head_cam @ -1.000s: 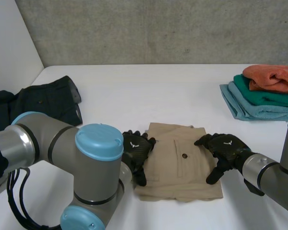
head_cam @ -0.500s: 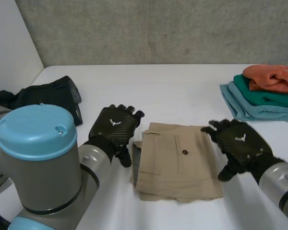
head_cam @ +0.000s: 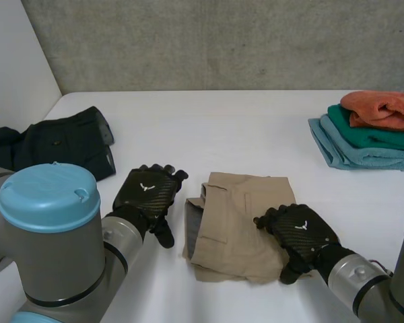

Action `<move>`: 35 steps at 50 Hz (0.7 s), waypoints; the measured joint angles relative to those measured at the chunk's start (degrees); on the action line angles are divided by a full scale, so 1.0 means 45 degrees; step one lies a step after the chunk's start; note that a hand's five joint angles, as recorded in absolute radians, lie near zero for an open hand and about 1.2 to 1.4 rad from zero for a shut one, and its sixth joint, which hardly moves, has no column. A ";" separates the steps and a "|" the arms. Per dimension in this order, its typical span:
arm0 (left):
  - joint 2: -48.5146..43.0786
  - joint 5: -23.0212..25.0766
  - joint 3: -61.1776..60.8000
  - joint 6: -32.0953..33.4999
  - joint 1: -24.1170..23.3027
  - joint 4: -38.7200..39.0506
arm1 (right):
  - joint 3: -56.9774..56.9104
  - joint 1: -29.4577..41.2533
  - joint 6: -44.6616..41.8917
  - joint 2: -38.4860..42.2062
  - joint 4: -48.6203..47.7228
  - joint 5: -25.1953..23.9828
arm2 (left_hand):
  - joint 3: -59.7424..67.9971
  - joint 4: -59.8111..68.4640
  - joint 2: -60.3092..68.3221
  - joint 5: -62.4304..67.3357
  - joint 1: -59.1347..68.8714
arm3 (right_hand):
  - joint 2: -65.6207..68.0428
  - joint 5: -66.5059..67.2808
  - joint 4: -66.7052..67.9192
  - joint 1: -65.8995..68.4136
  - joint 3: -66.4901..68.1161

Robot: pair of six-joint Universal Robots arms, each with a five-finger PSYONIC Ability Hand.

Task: Fold the laundry.

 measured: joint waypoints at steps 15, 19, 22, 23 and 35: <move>0.0033 0.0004 -0.0133 0.0005 0.0097 0.0152 | -0.0535 0.0371 -0.0347 0.0476 -0.0758 0.0551 | 0.0000 0.0000 0.0000 0.0001 0.0000 | 0.4788 0.3318 0.4478 0.2975 0.4450; 0.0037 0.0004 -0.0157 0.0005 0.0097 0.0155 | -0.0611 0.0408 -0.0577 0.0468 -0.0816 0.0549 | 0.0000 0.0000 0.0001 0.0001 0.0000 | 0.5422 0.3882 0.5236 0.3564 0.5175; 0.0040 0.0004 -0.0164 0.0005 0.0097 0.0153 | -0.0670 0.0419 -0.0786 0.0469 -0.0823 0.0541 | 0.0000 0.0000 0.0000 0.0001 0.0000 | 0.5600 0.3942 0.5390 0.3776 0.5341; 0.0040 0.0004 -0.0166 0.0005 0.0097 0.0153 | -0.0685 0.0419 -0.0853 0.0472 -0.0824 0.0538 | 0.0000 0.0000 0.0000 0.0001 0.0000 | 0.5720 0.4135 0.5526 0.3886 0.5488; 0.0040 0.0004 -0.0186 0.0005 0.0096 0.0150 | -0.1023 0.0427 -0.2010 0.0713 -0.0889 0.0395 | 0.0000 0.0000 0.0001 0.0002 0.0000 | 0.9958 0.8542 0.9952 0.6518 0.9786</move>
